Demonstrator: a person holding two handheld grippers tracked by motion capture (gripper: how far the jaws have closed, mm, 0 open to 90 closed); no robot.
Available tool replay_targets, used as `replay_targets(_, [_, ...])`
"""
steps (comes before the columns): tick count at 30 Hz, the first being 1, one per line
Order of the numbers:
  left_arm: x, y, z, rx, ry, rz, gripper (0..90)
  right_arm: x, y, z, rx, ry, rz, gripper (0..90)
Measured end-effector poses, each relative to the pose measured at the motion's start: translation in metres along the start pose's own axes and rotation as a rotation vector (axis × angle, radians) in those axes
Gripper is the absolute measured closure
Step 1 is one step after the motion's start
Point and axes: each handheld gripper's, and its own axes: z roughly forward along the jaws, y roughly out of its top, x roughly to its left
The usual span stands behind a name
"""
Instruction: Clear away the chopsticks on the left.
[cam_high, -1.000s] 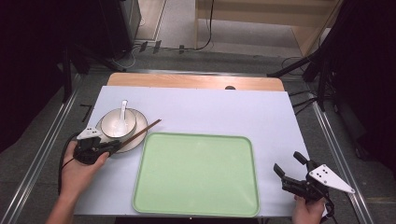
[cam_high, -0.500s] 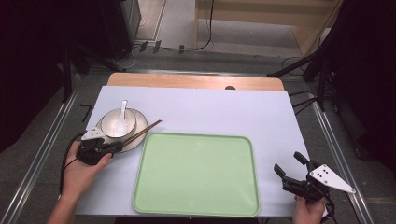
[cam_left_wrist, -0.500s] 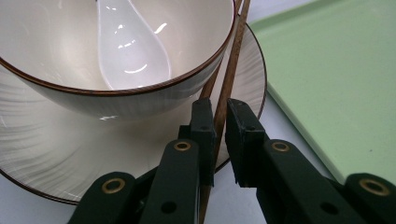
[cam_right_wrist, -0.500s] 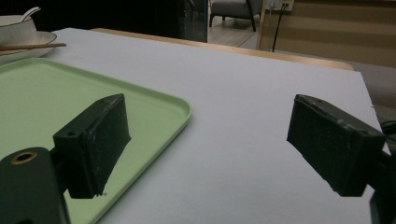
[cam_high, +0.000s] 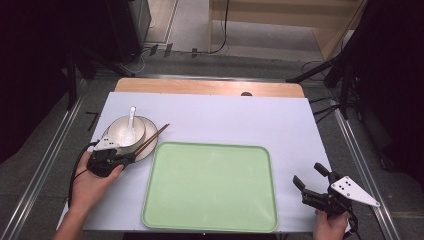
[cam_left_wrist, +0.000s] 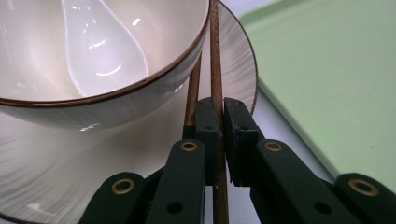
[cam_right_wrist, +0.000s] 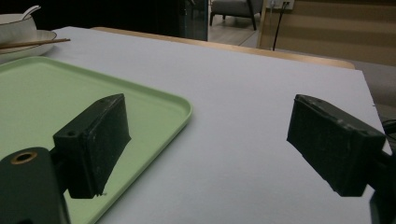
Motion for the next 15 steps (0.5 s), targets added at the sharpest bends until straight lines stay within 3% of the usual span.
replay_targets(7, [-0.007, 0.003, -0.008, -0.021, -0.038, -0.035, 85.6, -0.001, 0.0, -0.001, -0.004, -0.003, 0.006, 12.9])
replay_targets(11, [-0.019, 0.004, -0.011, -0.031, -0.062, -0.028, 85.6, -0.001, 0.0, -0.001, -0.007, -0.001, 0.004, 12.9])
replay_targets(15, [-0.035, 0.0, -0.011, -0.04, -0.085, -0.053, 85.6, 0.0, 0.0, -0.001, -0.007, 0.0, 0.004, 12.9])
